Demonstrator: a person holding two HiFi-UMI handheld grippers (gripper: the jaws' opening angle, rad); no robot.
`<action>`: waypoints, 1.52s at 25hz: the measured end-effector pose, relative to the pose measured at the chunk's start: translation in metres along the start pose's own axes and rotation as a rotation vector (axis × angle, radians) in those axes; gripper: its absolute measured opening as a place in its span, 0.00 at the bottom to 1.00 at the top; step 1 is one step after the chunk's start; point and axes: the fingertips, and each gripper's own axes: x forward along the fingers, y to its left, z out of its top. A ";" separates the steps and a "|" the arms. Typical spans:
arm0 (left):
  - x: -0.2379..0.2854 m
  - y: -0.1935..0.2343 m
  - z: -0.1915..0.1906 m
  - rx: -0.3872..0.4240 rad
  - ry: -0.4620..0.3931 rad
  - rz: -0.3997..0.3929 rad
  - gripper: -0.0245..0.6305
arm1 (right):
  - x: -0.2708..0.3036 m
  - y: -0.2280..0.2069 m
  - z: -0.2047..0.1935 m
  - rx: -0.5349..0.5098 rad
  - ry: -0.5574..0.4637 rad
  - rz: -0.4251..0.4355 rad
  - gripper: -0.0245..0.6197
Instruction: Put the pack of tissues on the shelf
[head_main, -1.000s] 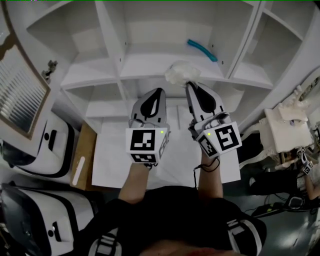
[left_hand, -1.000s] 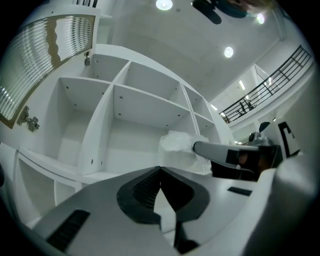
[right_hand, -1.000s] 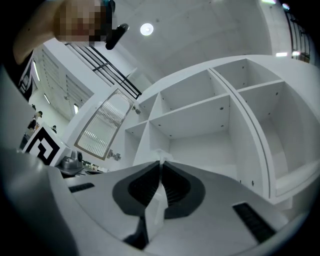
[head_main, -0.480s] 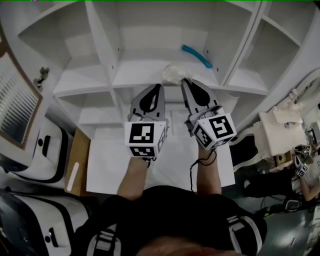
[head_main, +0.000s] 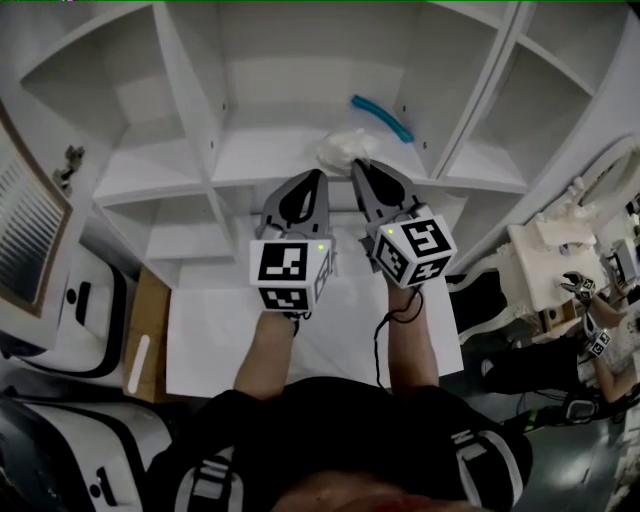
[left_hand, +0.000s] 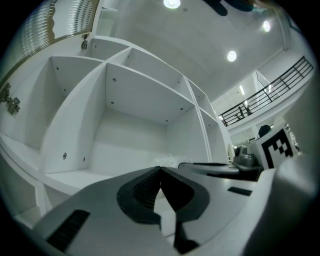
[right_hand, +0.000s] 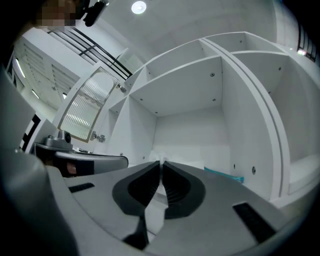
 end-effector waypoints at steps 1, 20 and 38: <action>0.000 0.001 -0.001 -0.003 0.004 -0.001 0.05 | 0.002 0.000 -0.003 0.001 0.014 -0.008 0.07; -0.013 0.007 -0.004 -0.042 -0.003 -0.011 0.05 | 0.007 0.013 -0.006 -0.062 0.051 -0.037 0.26; -0.035 -0.017 -0.012 -0.034 0.052 -0.045 0.05 | -0.043 0.017 0.004 0.043 -0.031 -0.069 0.10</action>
